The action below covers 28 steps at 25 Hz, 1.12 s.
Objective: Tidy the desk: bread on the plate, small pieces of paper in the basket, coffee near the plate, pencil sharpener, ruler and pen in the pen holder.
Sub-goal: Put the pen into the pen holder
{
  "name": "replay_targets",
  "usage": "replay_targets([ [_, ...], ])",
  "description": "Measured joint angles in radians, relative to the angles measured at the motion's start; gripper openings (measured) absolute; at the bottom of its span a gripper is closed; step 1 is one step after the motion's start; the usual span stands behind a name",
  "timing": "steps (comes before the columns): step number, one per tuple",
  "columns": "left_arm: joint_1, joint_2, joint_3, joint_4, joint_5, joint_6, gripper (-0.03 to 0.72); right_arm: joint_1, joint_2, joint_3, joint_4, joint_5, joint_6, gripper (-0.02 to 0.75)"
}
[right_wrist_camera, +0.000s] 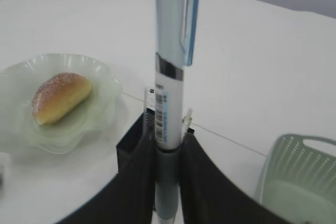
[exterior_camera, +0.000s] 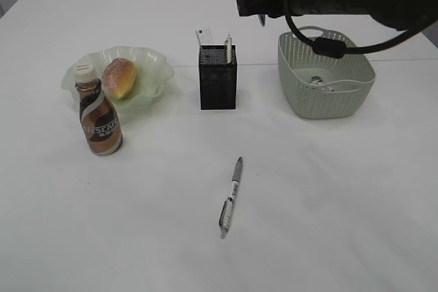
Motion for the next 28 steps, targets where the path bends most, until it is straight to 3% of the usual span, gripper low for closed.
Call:
replay_targets([
  [9, 0.0, 0.0, 0.0, 0.0, 0.0, 0.0, 0.246, -0.042, 0.048, 0.015, 0.005, -0.336, 0.0, 0.118],
  [16, 0.0, 0.0, 0.0, 0.0, 0.0, 0.0, 0.245, -0.091, 0.134, 0.015, 0.113, -0.468, 0.0, 0.118],
  [28, 0.0, 0.0, 0.0, 0.004, 0.0, 0.0, 0.245, -0.091, 0.33, -0.137, 0.123, -0.562, 0.012, 0.118],
])
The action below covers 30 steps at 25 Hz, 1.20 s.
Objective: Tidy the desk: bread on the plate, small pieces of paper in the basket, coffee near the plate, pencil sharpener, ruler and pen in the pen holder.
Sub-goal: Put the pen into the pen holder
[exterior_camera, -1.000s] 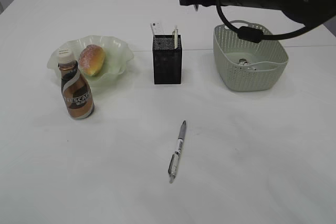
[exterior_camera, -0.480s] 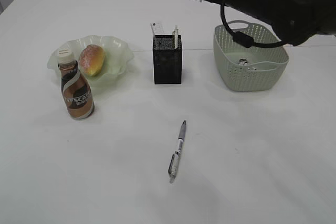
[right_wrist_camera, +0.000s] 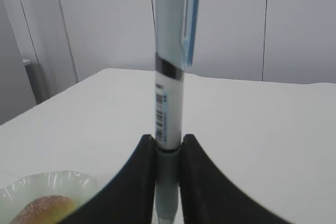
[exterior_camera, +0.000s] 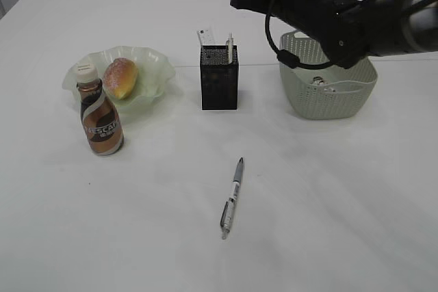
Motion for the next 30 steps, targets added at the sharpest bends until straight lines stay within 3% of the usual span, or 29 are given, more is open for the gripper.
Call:
replay_targets([
  [6, 0.0, 0.0, 0.0, 0.018, 0.0, 0.0, 0.245, 0.0, 0.072, -0.076, -0.036, 0.0, 0.069, 0.118],
  [30, 0.0, 0.0, 0.0, 0.018, 0.0, 0.0, 0.245, 0.004, 0.192, -0.139, -0.179, 0.008, 0.144, 0.118],
])
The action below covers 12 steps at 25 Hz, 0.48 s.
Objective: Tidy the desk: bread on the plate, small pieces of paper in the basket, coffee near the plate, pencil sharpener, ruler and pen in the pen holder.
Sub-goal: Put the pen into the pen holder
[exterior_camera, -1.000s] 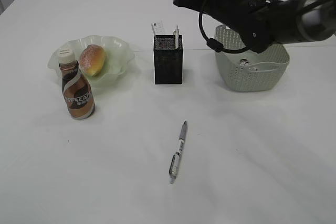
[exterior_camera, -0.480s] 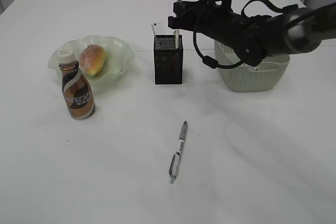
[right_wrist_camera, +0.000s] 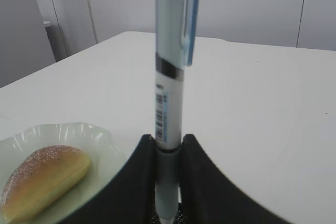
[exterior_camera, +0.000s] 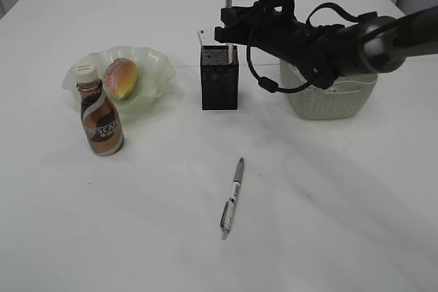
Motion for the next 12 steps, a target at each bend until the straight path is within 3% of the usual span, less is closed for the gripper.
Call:
replay_targets([
  [12, 0.0, 0.0, 0.0, 0.0, 0.0, 0.0, 0.245, 0.001, 0.037, -0.015, -0.002, 0.054, 0.021, 0.119],
])
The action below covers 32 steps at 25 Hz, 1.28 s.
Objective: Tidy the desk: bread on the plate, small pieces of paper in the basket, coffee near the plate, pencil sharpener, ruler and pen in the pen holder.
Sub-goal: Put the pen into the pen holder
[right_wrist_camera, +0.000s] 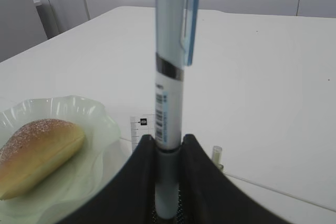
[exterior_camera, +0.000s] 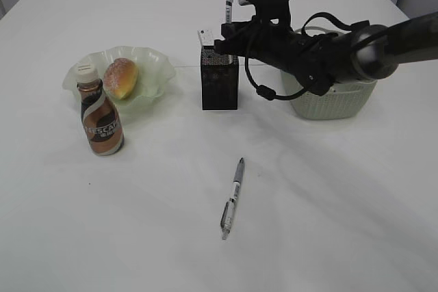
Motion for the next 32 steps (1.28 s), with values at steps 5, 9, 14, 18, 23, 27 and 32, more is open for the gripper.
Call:
replay_targets([
  [5, 0.0, 0.0, 0.0, 0.0, 0.0, 0.0, 0.245, 0.01, 0.014, 0.0, -0.013, 0.025, 0.007, 0.118],
  [9, 0.0, 0.0, 0.0, 0.0, 0.0, 0.0, 0.245, 0.018, 0.016, 0.0, -0.025, 0.027, 0.011, 0.118],
  [14, 0.0, 0.0, 0.0, 0.0, 0.0, 0.0, 0.245, 0.019, 0.016, 0.0, -0.036, 0.031, 0.015, 0.118],
  [18, 0.0, 0.0, 0.0, -0.004, 0.0, 0.0, 0.245, 0.019, 0.016, 0.0, -0.037, 0.031, 0.015, 0.119],
  [23, 0.0, 0.0, 0.0, -0.004, 0.0, 0.0, 0.245, 0.019, 0.016, 0.0, -0.037, 0.031, 0.015, 0.137],
  [27, 0.0, 0.0, 0.0, -0.004, 0.0, 0.0, 0.245, 0.019, 0.016, 0.0, -0.042, 0.031, 0.017, 0.212],
  [32, 0.0, 0.0, 0.0, -0.01, 0.0, 0.0, 0.245, 0.019, 0.016, -0.012, -0.043, 0.035, 0.019, 0.296],
])
